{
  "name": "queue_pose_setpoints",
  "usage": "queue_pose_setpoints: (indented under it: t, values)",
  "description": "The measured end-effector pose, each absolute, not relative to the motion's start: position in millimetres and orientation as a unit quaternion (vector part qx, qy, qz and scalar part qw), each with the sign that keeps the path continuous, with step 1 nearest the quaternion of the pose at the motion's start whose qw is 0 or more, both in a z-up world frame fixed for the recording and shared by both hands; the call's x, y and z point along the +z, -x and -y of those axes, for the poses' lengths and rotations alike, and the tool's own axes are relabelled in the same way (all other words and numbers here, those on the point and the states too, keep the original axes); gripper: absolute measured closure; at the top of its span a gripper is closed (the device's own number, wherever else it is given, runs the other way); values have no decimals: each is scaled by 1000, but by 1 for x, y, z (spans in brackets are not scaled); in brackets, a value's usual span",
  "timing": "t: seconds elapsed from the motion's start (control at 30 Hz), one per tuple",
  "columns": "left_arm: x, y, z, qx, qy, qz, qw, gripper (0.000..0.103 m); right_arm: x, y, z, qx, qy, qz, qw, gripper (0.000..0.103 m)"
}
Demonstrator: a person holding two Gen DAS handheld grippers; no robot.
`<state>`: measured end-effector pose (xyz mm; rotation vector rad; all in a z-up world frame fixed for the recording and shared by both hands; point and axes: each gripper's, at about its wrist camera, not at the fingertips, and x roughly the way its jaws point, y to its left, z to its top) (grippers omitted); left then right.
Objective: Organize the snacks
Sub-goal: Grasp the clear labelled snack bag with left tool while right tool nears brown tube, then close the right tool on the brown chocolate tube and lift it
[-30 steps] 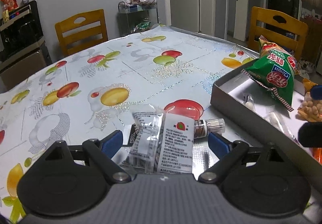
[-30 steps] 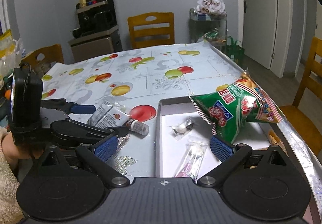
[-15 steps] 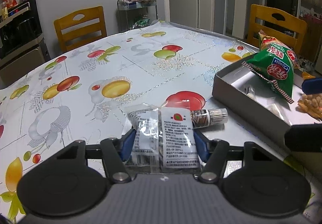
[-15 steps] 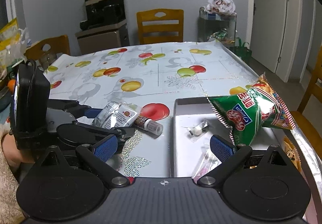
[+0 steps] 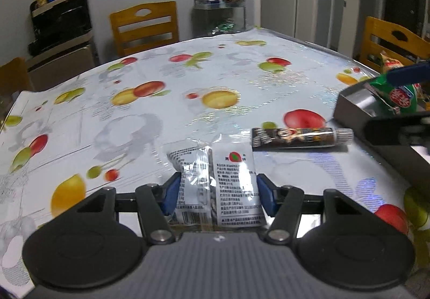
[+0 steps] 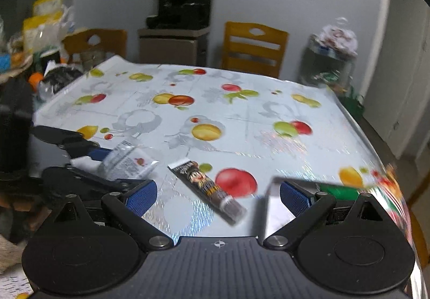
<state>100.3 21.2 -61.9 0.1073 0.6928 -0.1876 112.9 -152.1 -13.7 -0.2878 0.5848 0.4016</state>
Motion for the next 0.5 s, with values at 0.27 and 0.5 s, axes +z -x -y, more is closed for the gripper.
queue_pose_setpoints:
  t: [0.27,0.5]
  values:
    - [-62,-98,-37,-89,-39,-336,937,46,-49,-148,120,198,218,-315,902,12]
    - [-65,-101,-38,-98,-32,-339,935,45,-63,-162,117,194,232,-331,894,13]
